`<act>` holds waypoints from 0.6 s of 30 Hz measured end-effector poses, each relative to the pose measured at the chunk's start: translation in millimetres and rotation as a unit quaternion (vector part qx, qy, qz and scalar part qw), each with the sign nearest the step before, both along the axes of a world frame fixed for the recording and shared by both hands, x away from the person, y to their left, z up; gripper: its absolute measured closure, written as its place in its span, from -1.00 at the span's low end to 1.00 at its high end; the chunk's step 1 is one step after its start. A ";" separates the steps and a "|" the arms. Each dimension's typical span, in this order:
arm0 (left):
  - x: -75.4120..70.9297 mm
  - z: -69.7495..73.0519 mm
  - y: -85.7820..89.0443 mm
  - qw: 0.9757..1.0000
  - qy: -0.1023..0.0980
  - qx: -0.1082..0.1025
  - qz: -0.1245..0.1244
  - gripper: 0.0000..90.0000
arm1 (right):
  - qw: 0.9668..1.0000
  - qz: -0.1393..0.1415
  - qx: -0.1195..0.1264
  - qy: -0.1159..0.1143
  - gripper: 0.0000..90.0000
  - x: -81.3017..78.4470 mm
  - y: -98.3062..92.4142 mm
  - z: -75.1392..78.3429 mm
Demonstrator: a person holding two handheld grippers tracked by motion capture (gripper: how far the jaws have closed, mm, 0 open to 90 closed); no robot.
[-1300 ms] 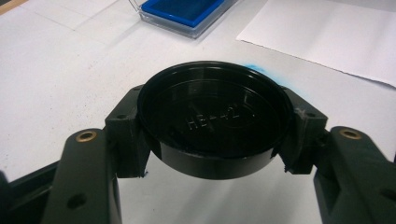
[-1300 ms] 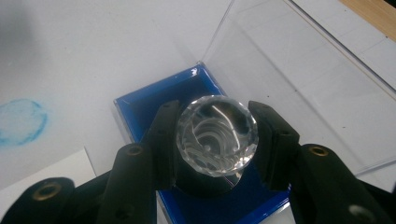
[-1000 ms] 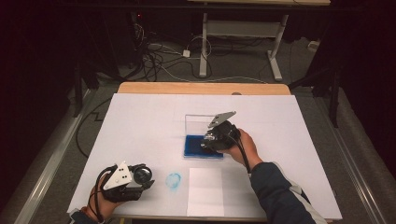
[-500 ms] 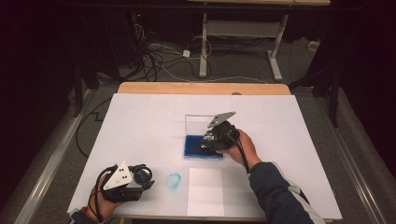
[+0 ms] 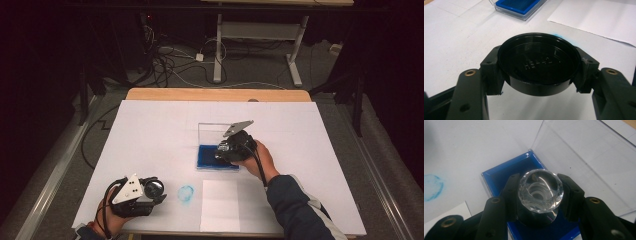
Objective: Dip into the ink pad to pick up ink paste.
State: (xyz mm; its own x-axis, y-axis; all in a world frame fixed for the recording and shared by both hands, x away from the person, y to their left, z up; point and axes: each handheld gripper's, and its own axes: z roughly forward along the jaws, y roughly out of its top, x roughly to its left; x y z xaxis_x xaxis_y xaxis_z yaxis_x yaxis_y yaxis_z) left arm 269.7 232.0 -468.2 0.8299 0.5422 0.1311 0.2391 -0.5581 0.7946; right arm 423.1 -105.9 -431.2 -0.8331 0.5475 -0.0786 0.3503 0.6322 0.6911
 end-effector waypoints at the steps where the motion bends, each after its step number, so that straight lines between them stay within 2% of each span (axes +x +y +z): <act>1: 0.0 0.0 -0.2 1.000 0.001 0.001 0.000 -0.20 | 1.000 -0.002 0.001 0.002 0.27 -0.2 0.1 -0.1; 6: -0.1 0.0 -0.5 1.000 0.000 0.001 0.000 -0.20 | 1.000 0.000 -0.001 0.001 0.27 0.3 0.7 -0.4; 11: 0.4 -0.2 -1.2 1.000 0.002 0.002 -0.003 -0.20 | 1.000 -0.003 -0.013 0.004 0.27 -0.4 3.2 2.0; 18: 0.1 0.8 -0.4 1.000 -0.001 0.001 0.000 -0.20 | 1.000 -0.003 -0.014 0.006 0.27 -1.4 1.7 3.3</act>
